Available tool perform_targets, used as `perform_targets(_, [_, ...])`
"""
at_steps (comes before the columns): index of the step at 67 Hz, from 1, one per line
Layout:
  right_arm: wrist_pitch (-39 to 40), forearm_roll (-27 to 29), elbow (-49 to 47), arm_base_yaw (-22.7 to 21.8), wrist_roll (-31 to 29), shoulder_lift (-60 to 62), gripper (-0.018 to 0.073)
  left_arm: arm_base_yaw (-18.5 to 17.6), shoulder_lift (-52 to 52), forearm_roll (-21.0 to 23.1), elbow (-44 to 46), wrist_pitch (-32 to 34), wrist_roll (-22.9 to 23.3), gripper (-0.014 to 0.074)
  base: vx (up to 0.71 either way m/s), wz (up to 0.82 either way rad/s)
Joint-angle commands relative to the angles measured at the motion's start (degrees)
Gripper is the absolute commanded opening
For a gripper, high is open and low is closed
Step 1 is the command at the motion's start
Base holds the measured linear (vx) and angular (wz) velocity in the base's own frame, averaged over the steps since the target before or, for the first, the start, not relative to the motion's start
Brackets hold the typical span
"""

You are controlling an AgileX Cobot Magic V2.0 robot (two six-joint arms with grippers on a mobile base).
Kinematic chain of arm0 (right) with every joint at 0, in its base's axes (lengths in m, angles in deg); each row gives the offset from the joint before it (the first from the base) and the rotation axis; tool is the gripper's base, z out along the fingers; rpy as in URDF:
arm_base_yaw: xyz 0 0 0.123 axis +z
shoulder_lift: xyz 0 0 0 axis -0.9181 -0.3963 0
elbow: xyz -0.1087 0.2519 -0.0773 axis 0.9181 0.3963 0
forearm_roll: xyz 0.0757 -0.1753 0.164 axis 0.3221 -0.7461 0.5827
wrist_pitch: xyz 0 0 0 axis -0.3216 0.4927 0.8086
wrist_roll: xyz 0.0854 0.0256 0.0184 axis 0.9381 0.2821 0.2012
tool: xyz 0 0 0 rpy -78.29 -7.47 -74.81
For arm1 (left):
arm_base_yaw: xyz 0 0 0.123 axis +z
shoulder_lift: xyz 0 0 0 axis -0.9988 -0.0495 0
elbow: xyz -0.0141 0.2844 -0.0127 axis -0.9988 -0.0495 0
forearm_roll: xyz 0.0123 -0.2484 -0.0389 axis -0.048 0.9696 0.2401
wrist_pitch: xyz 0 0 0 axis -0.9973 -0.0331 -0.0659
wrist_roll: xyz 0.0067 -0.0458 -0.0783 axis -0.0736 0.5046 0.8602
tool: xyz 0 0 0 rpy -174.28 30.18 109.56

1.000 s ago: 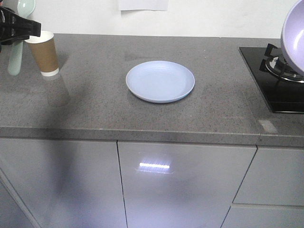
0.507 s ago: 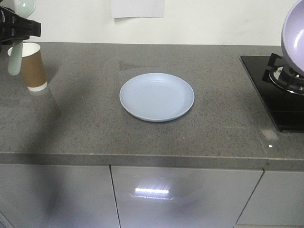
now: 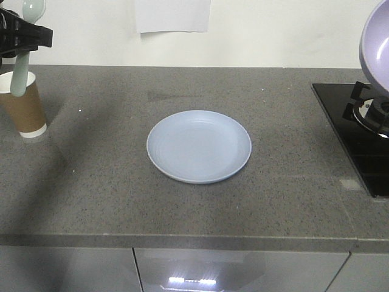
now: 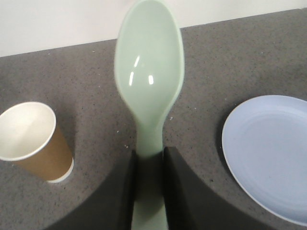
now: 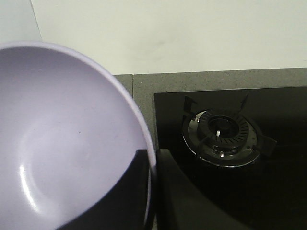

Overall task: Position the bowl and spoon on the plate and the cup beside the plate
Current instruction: 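Align the base in front of the blue plate, holding spoon and bowl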

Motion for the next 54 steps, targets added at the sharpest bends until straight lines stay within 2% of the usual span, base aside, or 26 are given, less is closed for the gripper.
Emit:
perform_targets(1, [4.6,0.0,-1.7,-0.4,-0.4,0.6,-0.0008,-0.4,2.1,0.4,1.6,3.4,0.2,-0.0006,0.14,-0.01])
perform_targets(54, [4.6,0.0,-1.7,-0.4,-0.4,0.6,-0.0008,-0.4,2.1,0.4,1.6,3.4,0.2,-0.0006,0.09,-0.01])
